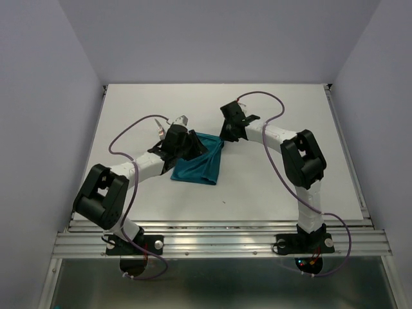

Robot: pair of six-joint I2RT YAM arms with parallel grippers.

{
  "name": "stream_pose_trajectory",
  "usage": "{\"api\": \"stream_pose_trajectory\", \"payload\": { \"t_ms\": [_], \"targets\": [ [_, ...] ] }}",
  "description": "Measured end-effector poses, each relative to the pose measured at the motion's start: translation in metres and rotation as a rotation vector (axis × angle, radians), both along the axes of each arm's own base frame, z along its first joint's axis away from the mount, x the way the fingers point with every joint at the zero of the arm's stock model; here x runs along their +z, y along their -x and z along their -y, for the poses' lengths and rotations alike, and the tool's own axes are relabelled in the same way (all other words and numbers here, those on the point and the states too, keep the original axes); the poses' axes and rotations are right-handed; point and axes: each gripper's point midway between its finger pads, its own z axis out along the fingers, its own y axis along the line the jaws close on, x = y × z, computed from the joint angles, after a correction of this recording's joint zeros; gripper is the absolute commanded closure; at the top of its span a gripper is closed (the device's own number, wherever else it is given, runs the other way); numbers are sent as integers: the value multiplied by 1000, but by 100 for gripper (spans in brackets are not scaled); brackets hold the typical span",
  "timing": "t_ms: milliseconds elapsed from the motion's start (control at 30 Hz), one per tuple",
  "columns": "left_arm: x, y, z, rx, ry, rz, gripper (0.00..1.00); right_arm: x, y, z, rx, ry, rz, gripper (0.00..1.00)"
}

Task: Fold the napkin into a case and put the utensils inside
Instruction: Fold the 2/3-rectangle-folded napkin at the center of the board.

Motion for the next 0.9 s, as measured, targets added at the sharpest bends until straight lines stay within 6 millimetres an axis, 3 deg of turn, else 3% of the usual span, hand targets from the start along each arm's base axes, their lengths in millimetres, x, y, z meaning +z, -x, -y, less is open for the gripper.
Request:
{"api": "stream_pose_trajectory", "payload": {
  "t_ms": [167,300,400,533,900],
  "targets": [
    [5,-28,-25,76,-25,14,65,-1,2,1,9,7,-7,99],
    [-15,-41,-39,117,-74,-30,65,-1,2,0,20,9,-8,99],
    [-44,-35,-44,118,-118,-105,68,0,3,0,27,12,-8,99],
    [-65,-28,-44,109,-138,-164,69,1,3,0,33,13,-9,99],
    [-66,-17,-19,64,-109,-162,70,6,4,-4,88,22,-9,99]
  ]
}}
